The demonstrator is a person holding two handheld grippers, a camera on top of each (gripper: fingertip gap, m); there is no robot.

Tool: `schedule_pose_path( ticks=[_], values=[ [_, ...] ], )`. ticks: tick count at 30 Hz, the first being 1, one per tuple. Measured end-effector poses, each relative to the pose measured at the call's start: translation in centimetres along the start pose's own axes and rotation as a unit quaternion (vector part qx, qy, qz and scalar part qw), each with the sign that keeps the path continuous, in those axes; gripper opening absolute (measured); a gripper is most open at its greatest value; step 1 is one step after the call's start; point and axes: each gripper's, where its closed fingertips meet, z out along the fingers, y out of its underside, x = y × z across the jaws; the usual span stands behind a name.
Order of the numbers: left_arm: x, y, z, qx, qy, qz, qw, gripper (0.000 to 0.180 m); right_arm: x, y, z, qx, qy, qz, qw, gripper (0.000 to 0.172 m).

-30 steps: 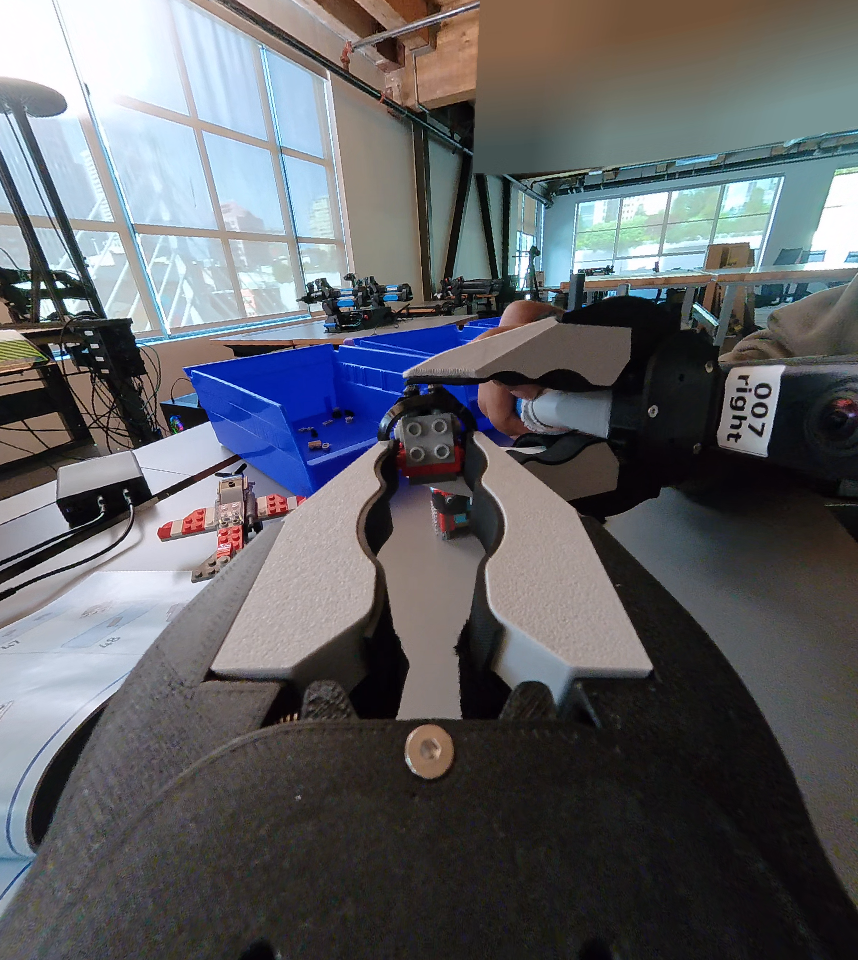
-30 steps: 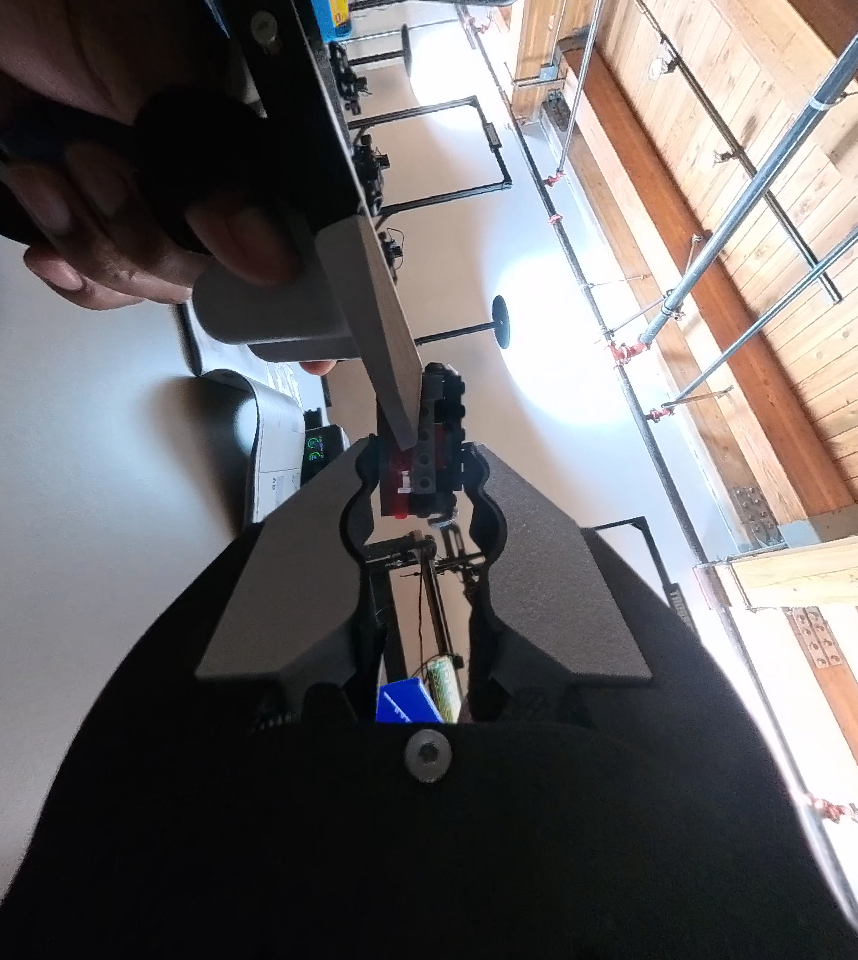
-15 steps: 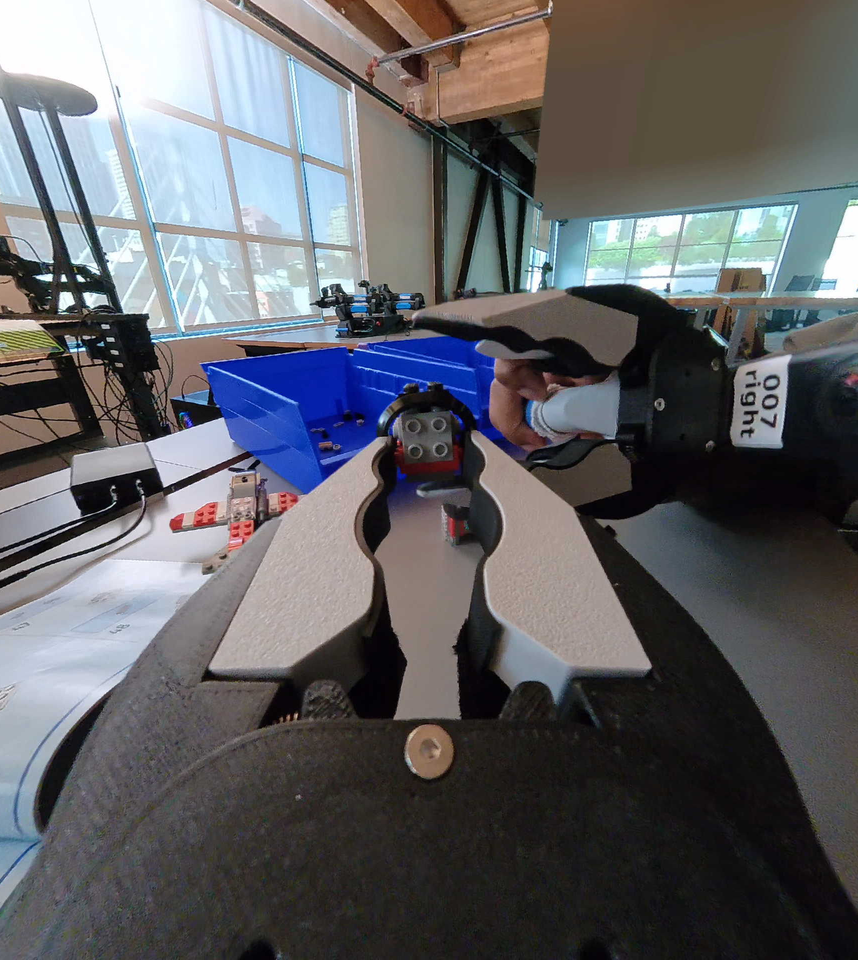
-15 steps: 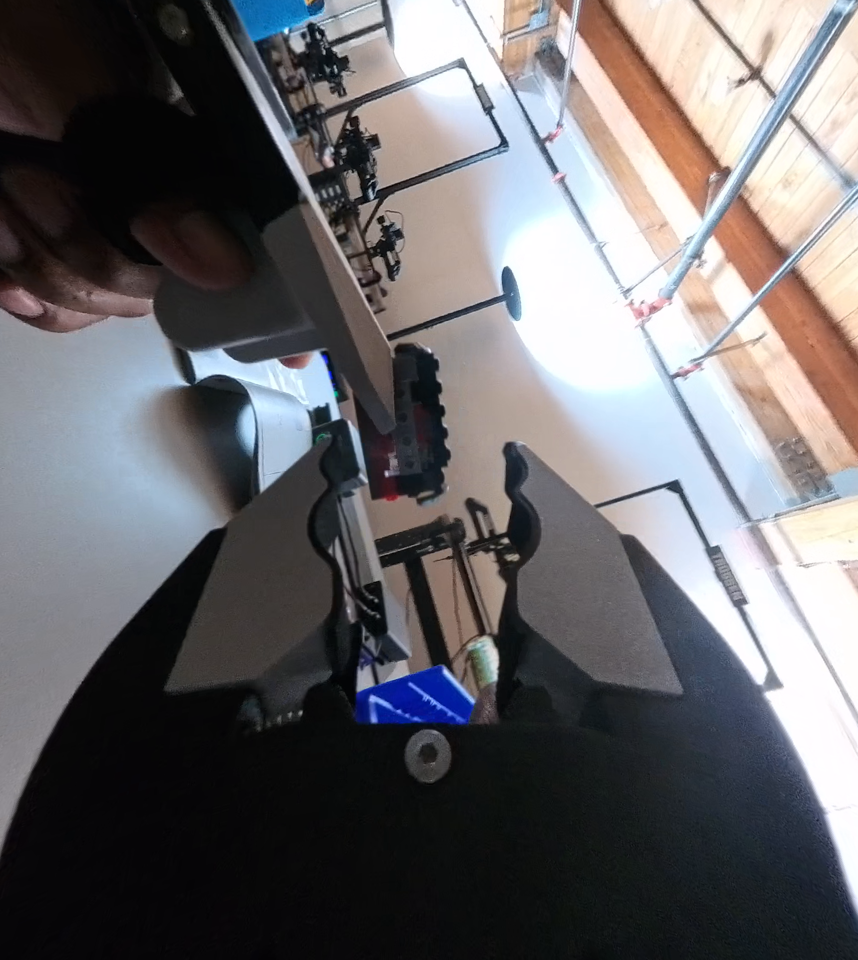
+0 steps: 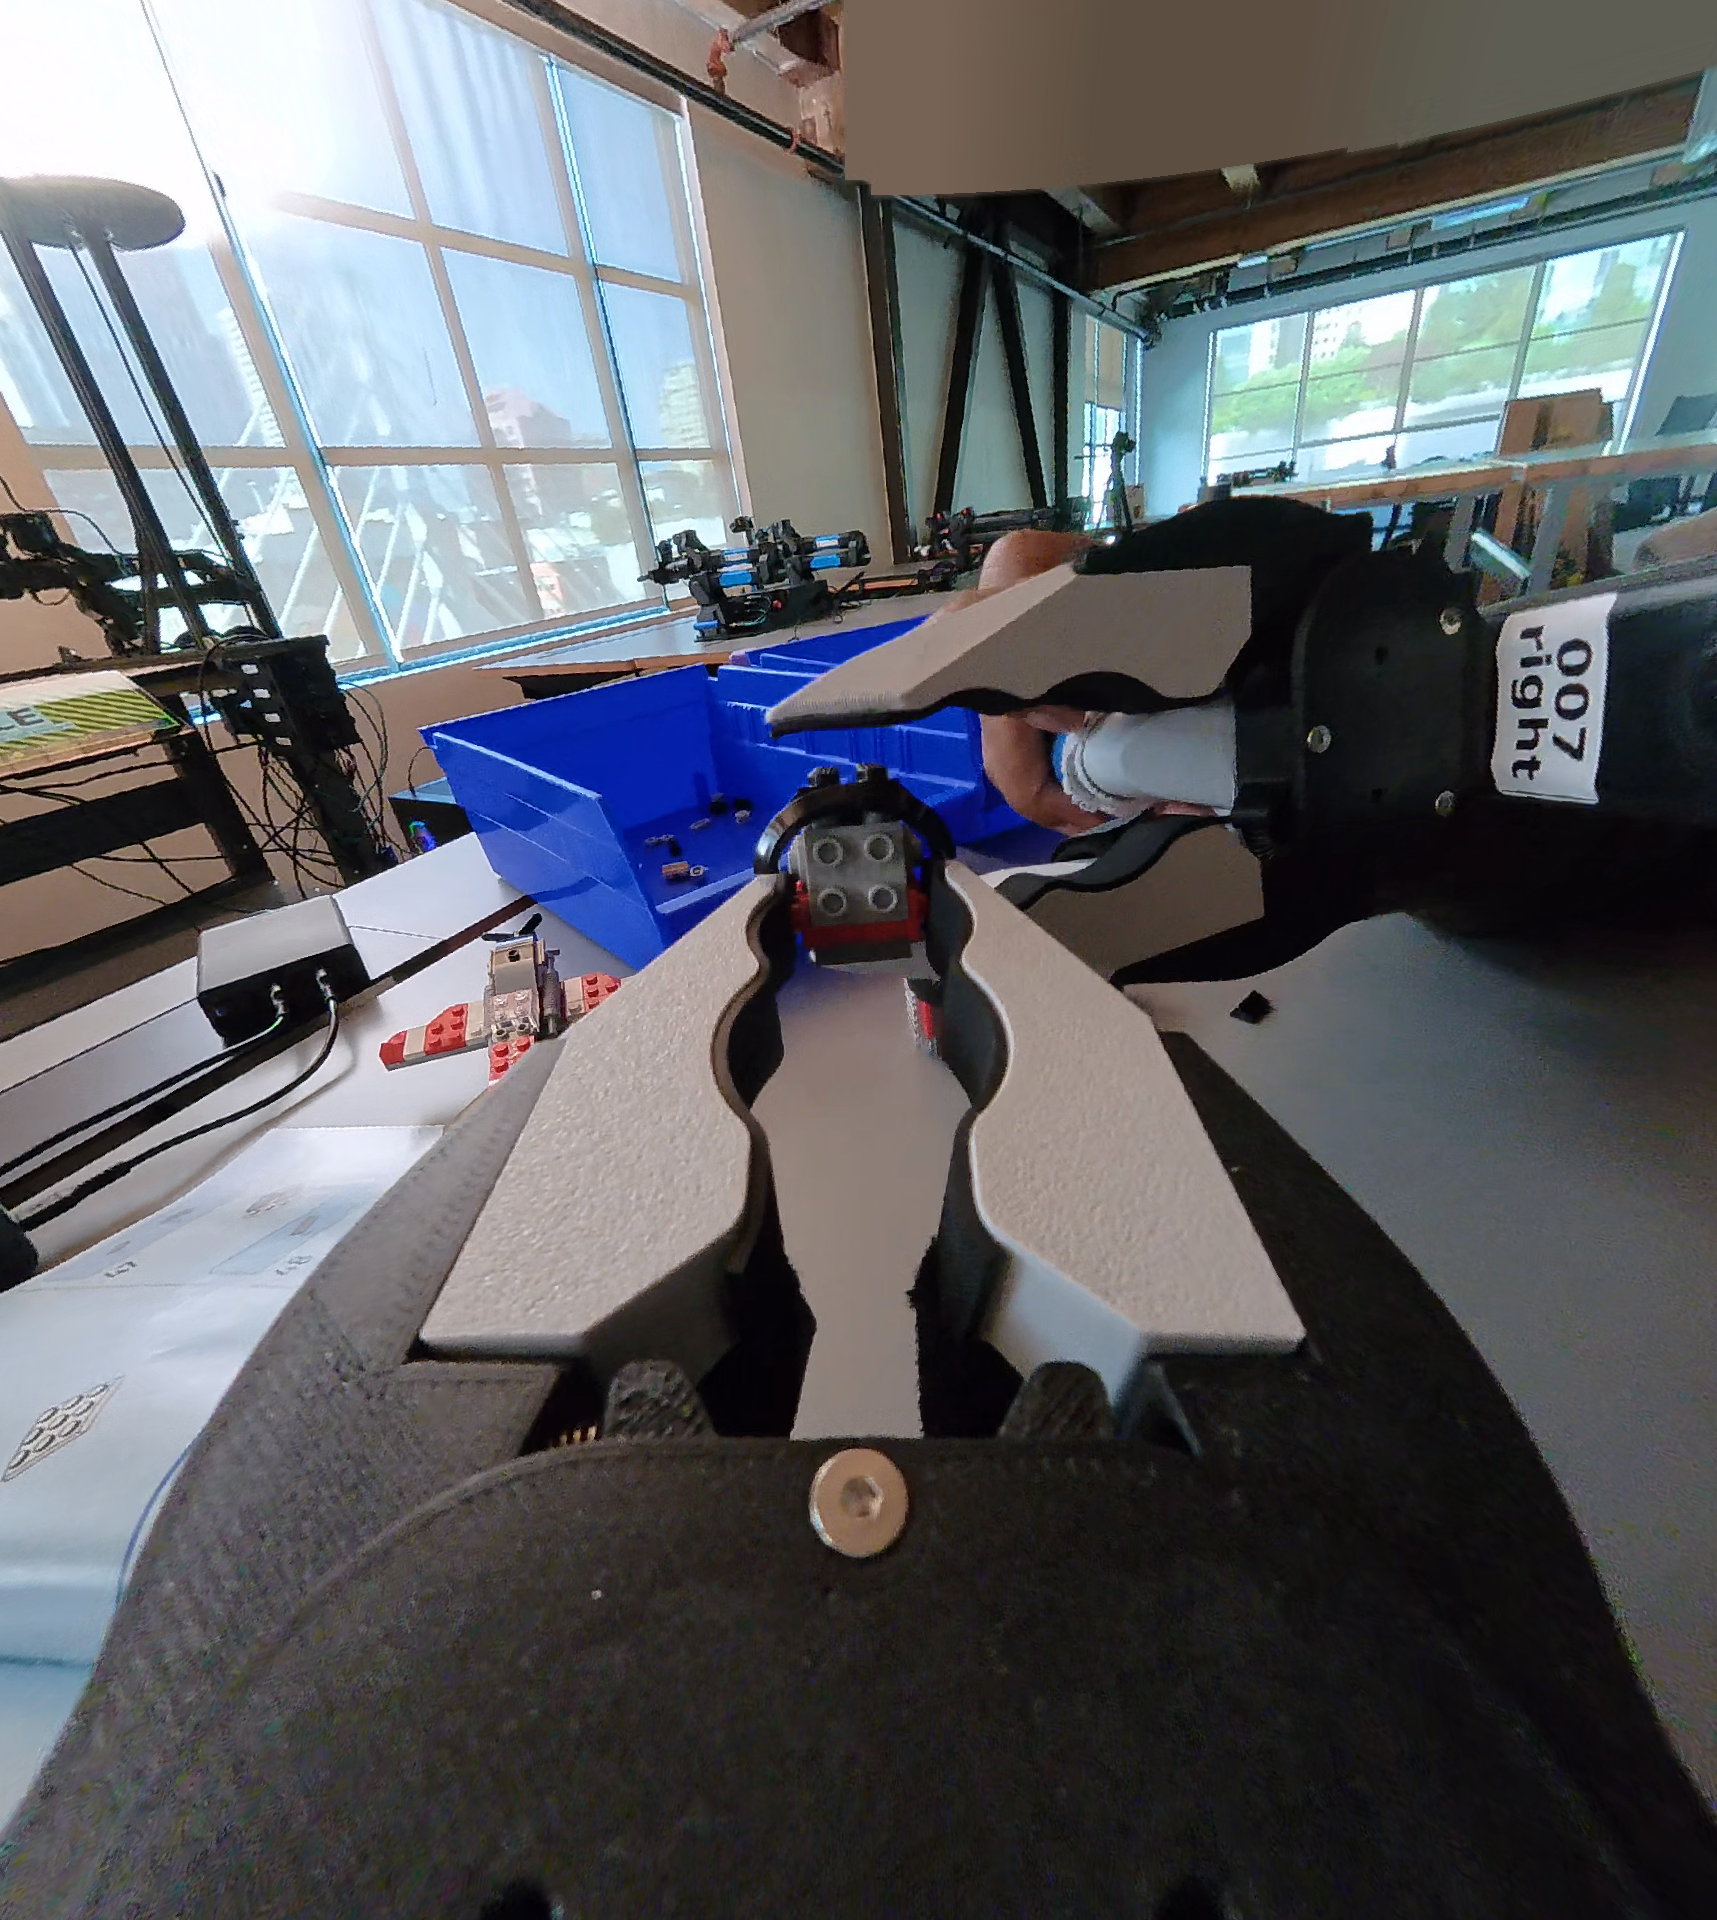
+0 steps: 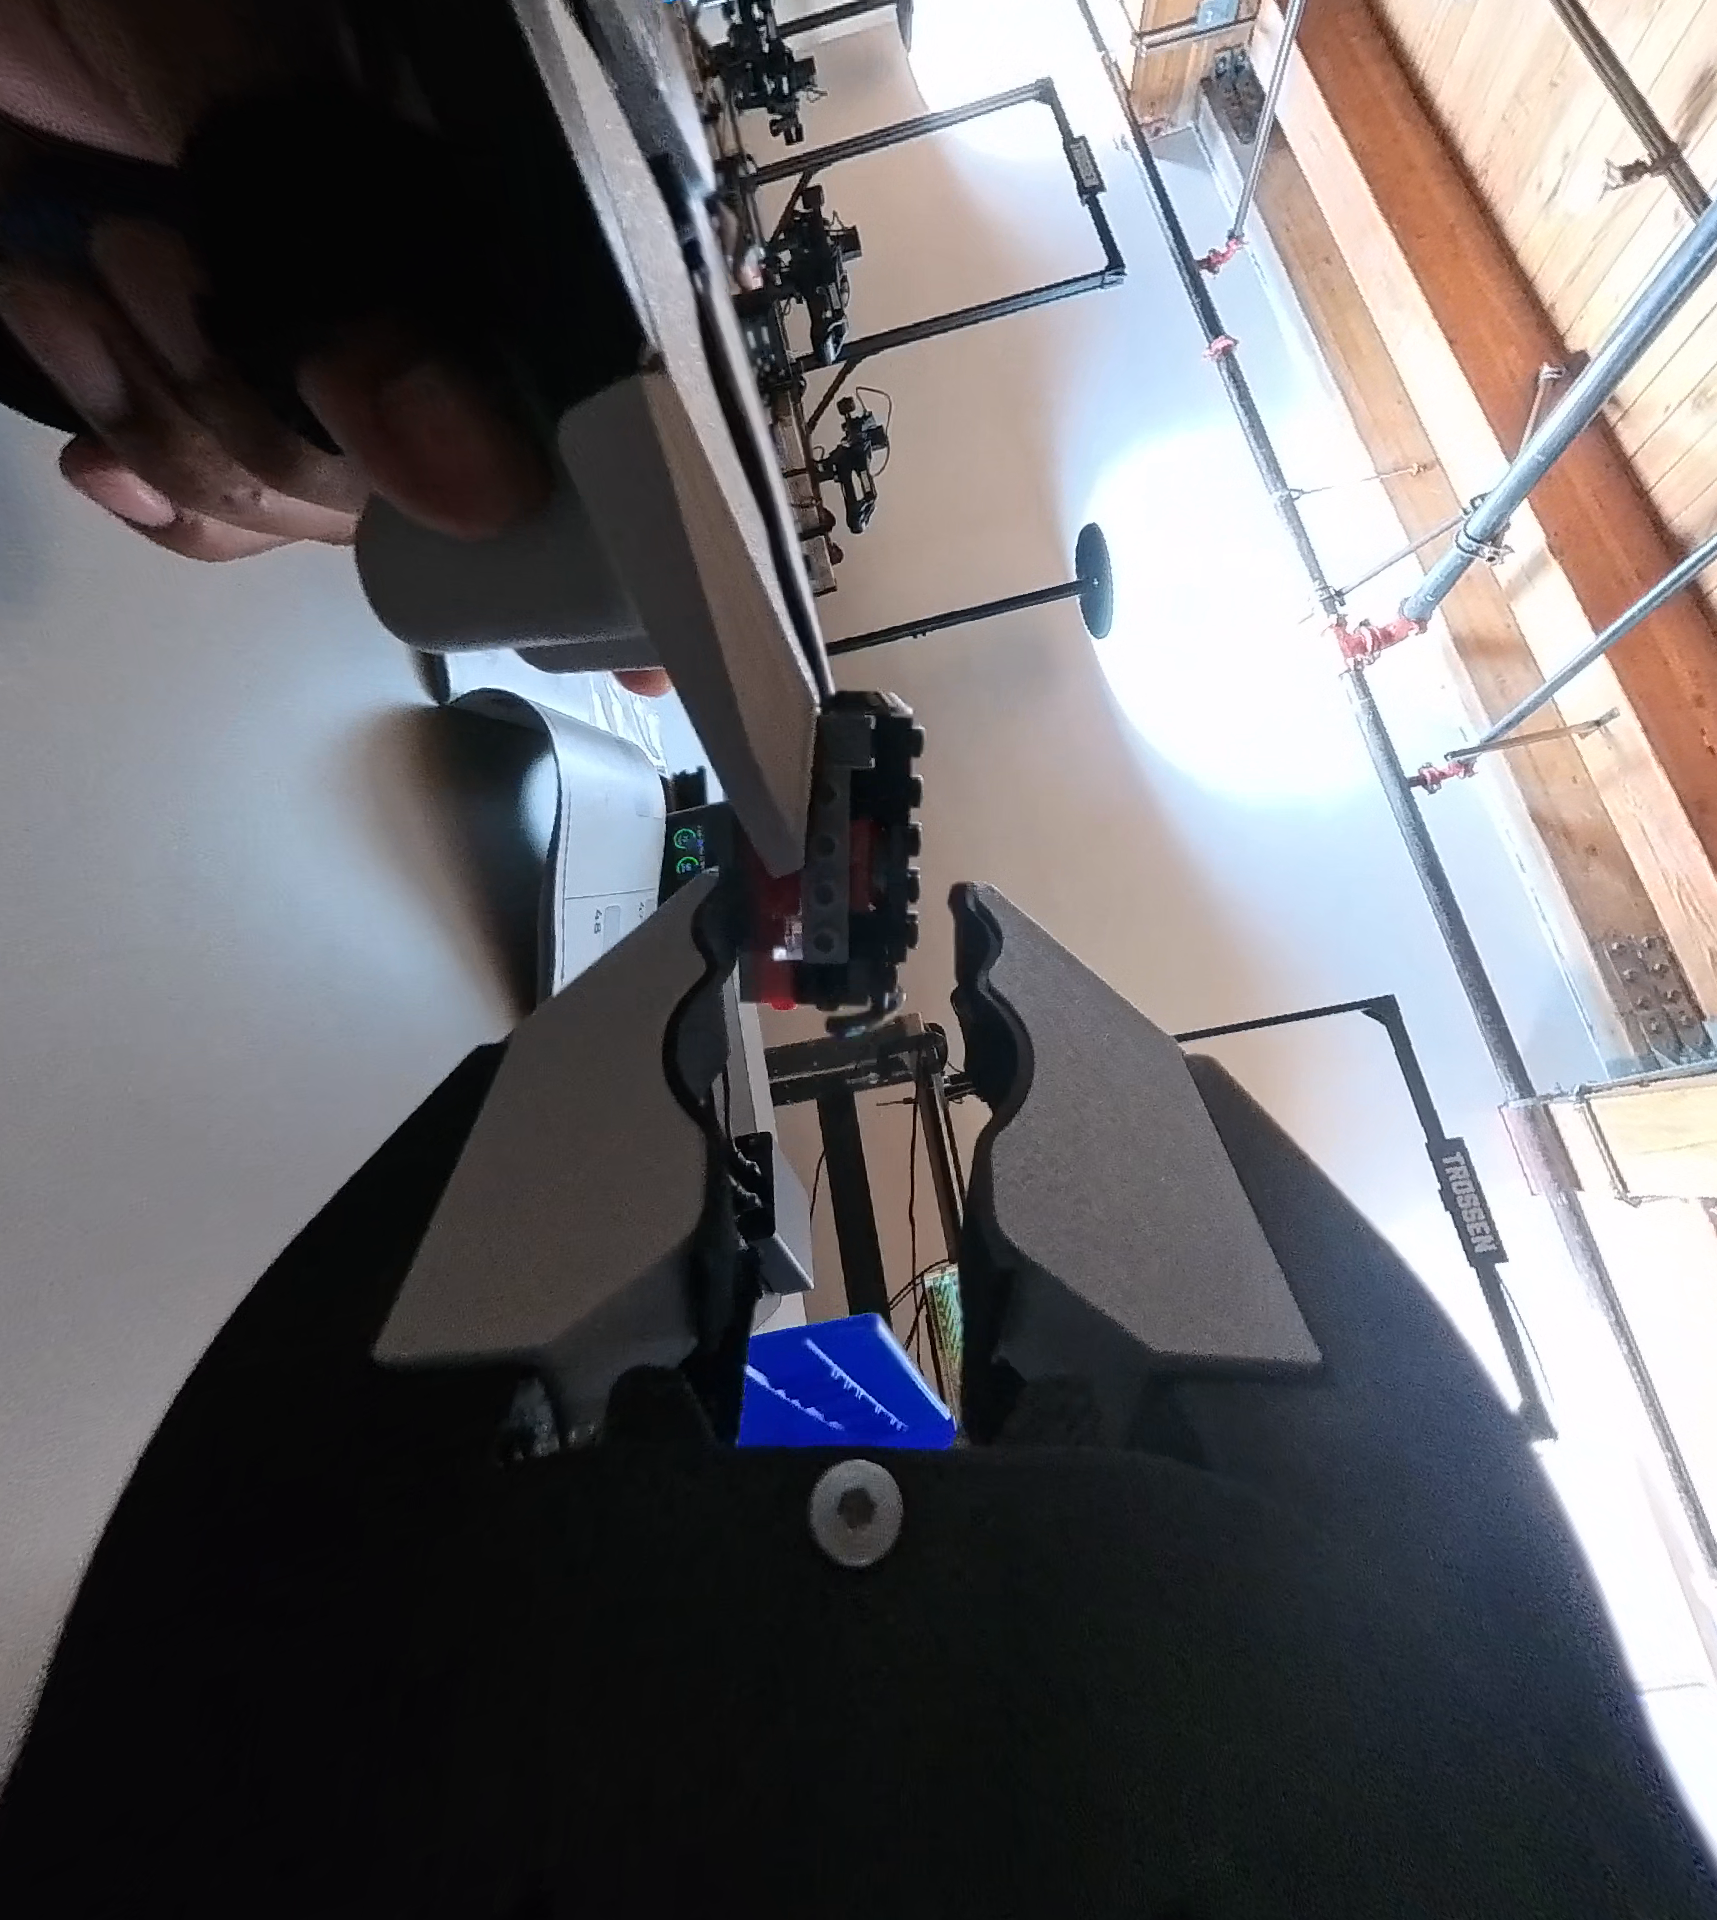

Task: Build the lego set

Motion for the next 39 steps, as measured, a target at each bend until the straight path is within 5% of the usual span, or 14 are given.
schedule_pose_path(
  ticks=[16, 22, 29, 39],
  values=[
    [-0.1, 0.6, 0.2, -0.015, -0.001, -0.007, 1.000, 0.025, -1.0, 0.4, 0.3, -0.003, -0.014, 0.011, 1.000, 0.035],
    [-0.4, 0.8, 0.2, -0.024, -0.006, -0.005, 1.000, 0.025, -0.8, 0.0, 0.3, 0.002, -0.006, 0.006, 1.000, 0.067],
    [0.8, 1.2, 0.6, -0.040, 0.010, 0.034, 0.999, 0.025, -1.4, -0.9, -0.1, 0.028, -0.018, -0.012, 0.999, 0.040],
    [0.6, 1.7, 0.7, -0.045, 0.008, 0.016, 0.999, 0.025, -1.8, -0.4, 0.2, 0.019, -0.036, 0.020, 0.999, 0.039]
  ],
)
